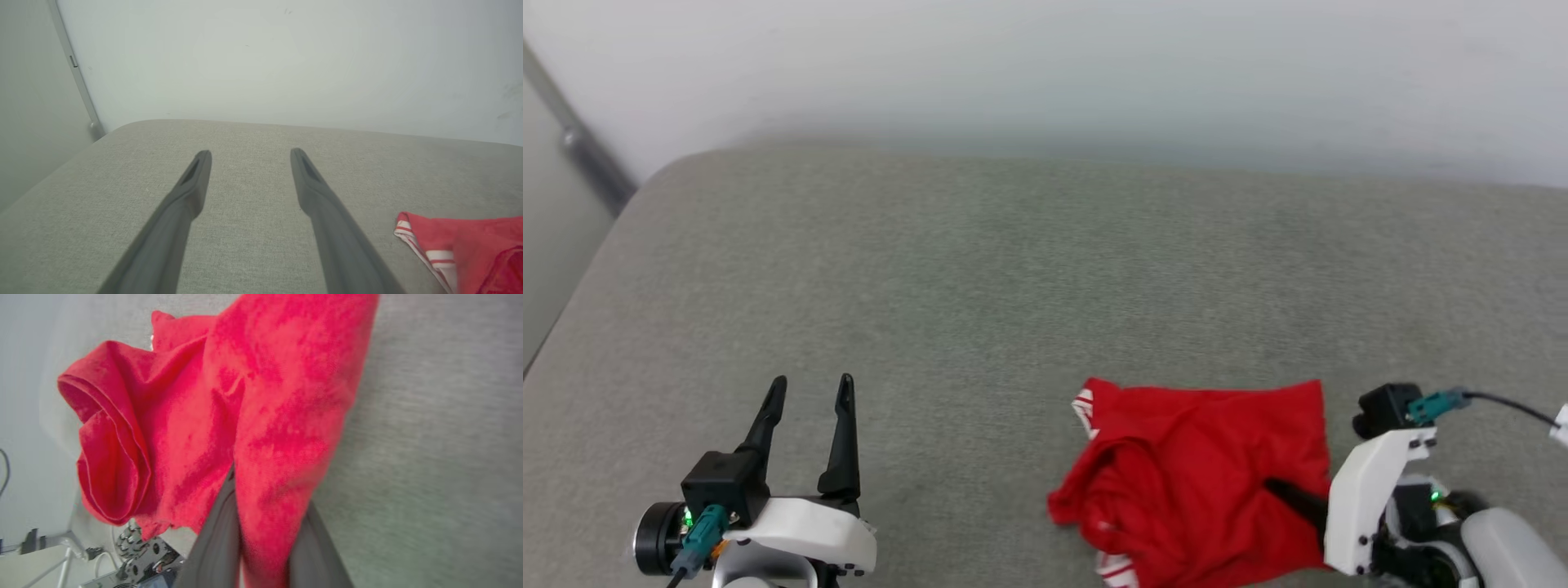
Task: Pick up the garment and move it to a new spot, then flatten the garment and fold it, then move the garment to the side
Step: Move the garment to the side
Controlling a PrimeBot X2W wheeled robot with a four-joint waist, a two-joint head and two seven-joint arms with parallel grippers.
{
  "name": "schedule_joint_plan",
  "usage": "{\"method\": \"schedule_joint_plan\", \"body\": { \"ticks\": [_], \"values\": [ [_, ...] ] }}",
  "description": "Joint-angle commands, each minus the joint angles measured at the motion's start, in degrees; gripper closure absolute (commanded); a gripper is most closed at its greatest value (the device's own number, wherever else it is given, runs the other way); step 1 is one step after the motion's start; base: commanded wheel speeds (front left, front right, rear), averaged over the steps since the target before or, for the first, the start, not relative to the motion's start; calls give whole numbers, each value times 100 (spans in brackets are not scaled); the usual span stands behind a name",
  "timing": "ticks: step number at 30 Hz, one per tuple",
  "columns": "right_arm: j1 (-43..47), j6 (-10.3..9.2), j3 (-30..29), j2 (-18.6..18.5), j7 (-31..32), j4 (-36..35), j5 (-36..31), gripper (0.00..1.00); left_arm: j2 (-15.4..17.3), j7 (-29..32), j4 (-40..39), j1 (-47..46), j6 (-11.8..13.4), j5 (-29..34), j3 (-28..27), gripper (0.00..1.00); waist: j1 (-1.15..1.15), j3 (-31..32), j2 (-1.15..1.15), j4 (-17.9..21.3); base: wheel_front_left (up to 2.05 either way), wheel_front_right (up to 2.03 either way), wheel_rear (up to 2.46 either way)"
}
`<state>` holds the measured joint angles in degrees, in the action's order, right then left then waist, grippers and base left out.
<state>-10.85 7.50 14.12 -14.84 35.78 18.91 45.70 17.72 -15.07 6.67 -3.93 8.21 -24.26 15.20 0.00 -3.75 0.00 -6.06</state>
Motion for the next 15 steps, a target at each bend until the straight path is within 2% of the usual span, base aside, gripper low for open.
{"method": "schedule_joint_plan", "body": {
  "ticks": [1,8,15],
  "values": [
    [-166,-2,89,-288,12,-134,-457,100,-31,-12,-54,90,11,47,-29,0,0,46,0,340,0,0,0],
    [-549,-3,208,-936,375,-591,-1866,100,-128,-12,-196,98,-65,101,-129,0,0,-124,0,1274,0,0,0],
    [-1027,-3,-73,-1157,286,-580,-2550,100,-26,-12,-392,-266,-236,278,-115,0,0,-764,0,2069,0,0,0]
  ]
}}
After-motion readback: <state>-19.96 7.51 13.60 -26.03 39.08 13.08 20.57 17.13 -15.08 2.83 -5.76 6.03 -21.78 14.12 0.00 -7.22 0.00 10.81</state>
